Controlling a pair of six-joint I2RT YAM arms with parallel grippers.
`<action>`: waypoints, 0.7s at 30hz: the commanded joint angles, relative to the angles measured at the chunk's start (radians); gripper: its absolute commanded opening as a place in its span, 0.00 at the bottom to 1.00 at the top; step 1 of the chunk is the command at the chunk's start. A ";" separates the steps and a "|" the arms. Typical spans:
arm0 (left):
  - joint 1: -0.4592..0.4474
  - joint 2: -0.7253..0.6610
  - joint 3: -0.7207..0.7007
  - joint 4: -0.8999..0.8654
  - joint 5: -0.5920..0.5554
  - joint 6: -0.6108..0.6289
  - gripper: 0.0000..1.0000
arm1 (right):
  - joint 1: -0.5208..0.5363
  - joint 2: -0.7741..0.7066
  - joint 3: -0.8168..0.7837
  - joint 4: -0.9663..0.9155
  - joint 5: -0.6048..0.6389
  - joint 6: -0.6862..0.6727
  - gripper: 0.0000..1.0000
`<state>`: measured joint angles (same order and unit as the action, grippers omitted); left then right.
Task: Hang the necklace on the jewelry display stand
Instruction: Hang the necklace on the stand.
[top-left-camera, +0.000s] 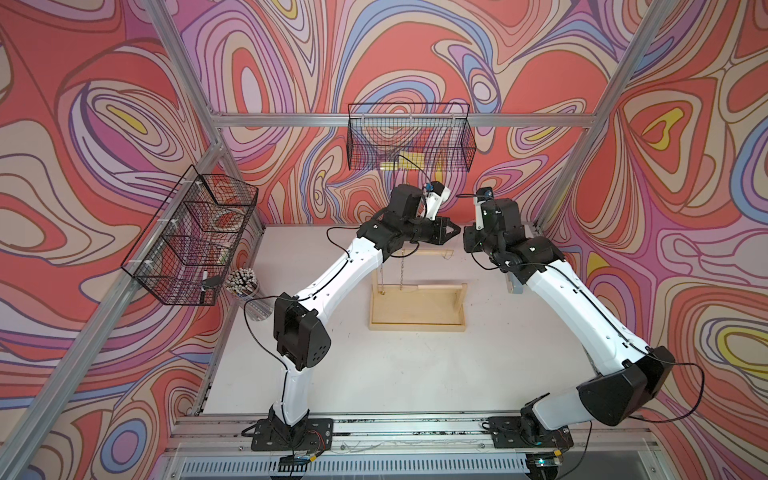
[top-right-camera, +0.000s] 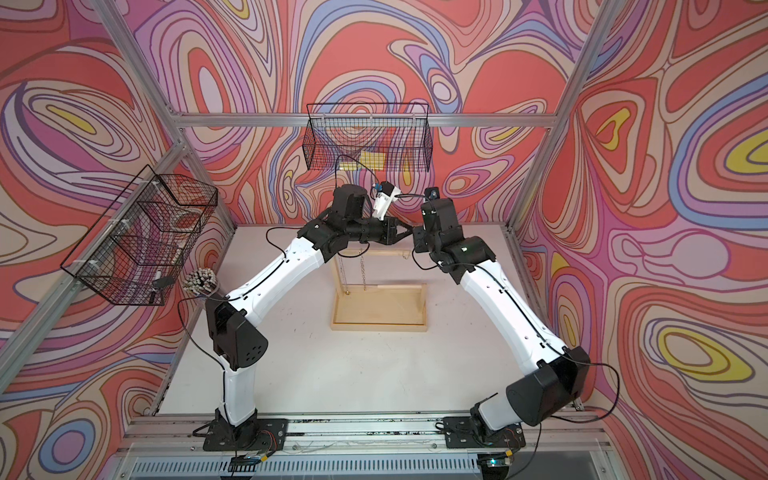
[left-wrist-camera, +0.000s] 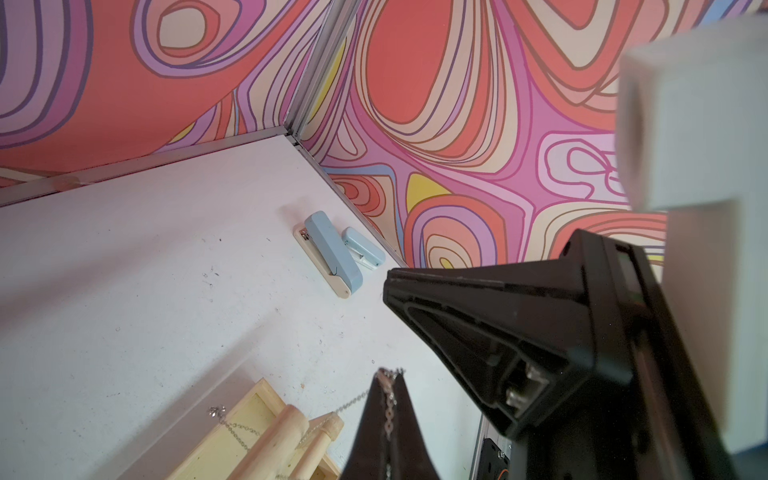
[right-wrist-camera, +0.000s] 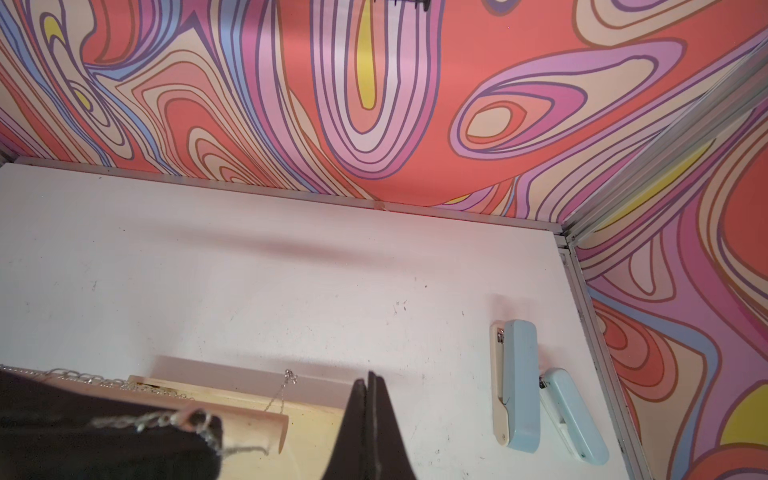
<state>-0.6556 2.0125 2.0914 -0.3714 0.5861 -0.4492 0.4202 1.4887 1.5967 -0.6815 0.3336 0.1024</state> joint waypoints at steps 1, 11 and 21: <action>-0.001 0.036 0.038 -0.018 0.018 -0.006 0.00 | -0.013 0.008 -0.015 0.025 0.009 0.007 0.00; -0.006 0.108 0.122 -0.057 0.009 -0.013 0.00 | -0.023 -0.028 -0.042 0.025 0.009 0.021 0.00; -0.006 0.123 0.143 -0.110 -0.045 0.008 0.00 | -0.025 -0.042 -0.072 0.030 -0.007 0.031 0.00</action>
<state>-0.6559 2.1231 2.2097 -0.4488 0.5636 -0.4561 0.4004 1.4750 1.5368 -0.6636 0.3317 0.1223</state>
